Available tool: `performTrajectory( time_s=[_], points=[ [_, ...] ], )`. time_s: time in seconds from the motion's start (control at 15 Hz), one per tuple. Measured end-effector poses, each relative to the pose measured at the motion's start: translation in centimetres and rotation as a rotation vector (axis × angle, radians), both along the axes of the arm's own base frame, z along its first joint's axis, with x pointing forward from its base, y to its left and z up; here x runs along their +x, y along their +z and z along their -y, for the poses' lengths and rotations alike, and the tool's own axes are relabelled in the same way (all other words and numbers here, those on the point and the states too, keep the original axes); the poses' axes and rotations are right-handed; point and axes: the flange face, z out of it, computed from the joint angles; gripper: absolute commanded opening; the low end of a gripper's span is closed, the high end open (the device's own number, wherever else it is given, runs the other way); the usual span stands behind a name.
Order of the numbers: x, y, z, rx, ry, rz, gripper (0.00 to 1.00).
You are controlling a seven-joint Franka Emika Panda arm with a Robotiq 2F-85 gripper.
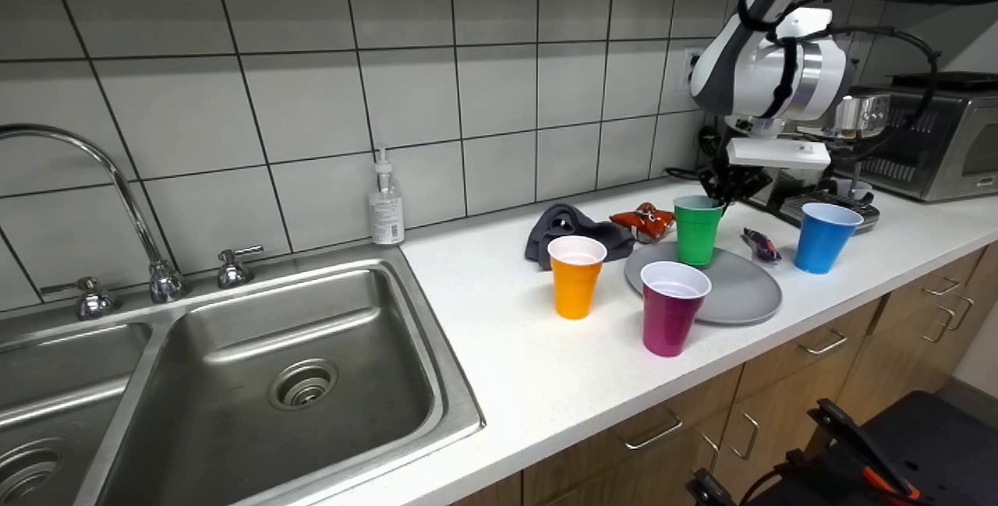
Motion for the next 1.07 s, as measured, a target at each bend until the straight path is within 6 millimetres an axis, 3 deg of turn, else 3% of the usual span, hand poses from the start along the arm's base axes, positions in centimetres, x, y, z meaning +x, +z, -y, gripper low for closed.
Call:
performTrajectory(
  time_s=[0.47,0.53,0.67,1.07],
  points=[
    [0.6,-1.0,-0.4,0.012,-0.017,0.031,0.01],
    [0.6,-1.0,-0.4,0.011,-0.018,0.032,0.29],
    [0.8,-1.1,-0.2,0.01,-0.02,0.033,0.37],
    [0.9,-0.9,0.3,0.002,-0.009,0.039,0.82]
  ],
)
